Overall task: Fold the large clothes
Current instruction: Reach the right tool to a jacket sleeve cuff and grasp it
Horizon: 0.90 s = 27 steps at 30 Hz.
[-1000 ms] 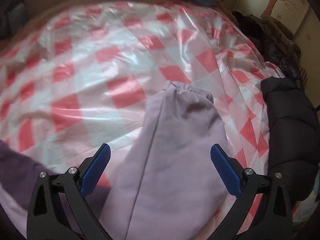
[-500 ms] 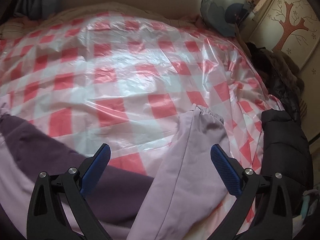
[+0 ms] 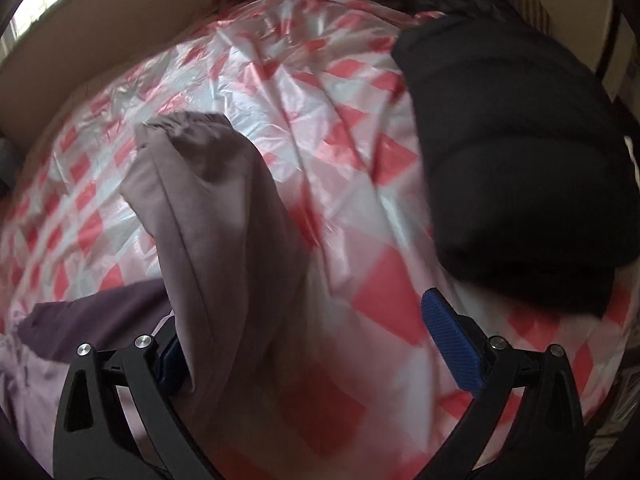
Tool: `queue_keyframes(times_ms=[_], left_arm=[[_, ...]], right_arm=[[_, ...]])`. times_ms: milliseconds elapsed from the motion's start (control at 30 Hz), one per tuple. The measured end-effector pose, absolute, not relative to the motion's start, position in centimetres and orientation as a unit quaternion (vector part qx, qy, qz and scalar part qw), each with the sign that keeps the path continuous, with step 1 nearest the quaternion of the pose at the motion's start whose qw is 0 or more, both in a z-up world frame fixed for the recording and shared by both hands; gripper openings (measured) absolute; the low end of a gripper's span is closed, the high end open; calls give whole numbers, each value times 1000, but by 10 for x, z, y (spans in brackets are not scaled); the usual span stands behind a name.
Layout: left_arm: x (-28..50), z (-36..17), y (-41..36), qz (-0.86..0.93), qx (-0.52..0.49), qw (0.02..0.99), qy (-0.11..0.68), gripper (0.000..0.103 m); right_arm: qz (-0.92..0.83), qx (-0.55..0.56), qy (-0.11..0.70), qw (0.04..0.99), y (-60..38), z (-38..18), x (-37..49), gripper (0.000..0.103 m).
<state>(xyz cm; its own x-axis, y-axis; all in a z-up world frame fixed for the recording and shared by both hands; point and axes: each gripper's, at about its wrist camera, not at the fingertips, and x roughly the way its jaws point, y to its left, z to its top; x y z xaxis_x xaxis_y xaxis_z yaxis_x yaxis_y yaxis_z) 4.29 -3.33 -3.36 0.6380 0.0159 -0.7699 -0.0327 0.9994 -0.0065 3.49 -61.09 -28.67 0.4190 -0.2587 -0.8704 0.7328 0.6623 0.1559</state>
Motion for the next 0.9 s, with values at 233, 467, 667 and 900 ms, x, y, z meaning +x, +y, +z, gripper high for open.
queue_keyframes(times_ms=[233, 467, 667, 900], left_arm=[[47, -37, -27, 20, -26, 901, 432, 96], [49, -40, -26, 26, -18, 902, 432, 96], [50, -42, -25, 20, -29, 898, 440, 96], [49, -42, -27, 22, -23, 898, 438, 96]], right_arm=[[-155, 416, 374, 814, -613, -284, -55, 97], [-132, 561, 353, 737, -656, -305, -29, 97], [-164, 564, 311, 747, -668, -272, -70, 97], [-163, 521, 282, 789, -719, -219, -39, 96]])
